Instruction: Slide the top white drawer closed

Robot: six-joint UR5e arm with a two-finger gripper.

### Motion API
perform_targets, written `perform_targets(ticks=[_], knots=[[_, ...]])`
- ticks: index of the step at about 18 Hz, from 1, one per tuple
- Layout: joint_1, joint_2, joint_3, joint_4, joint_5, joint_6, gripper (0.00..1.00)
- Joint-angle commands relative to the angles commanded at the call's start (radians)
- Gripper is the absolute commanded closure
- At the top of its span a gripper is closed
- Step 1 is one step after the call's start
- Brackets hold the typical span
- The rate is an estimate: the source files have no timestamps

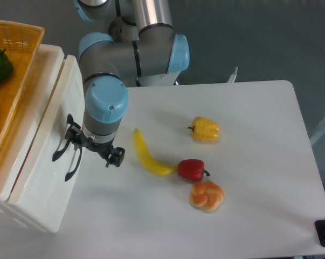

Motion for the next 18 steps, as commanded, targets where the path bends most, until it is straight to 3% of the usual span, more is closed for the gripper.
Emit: perform_targets(ticks=[14,18], knots=[[0.003,-0.002,0.002,0.003,0.006,0.008,0.00],[0.038,0.000,0.031,0.003,0.038,0.017,0.00]])
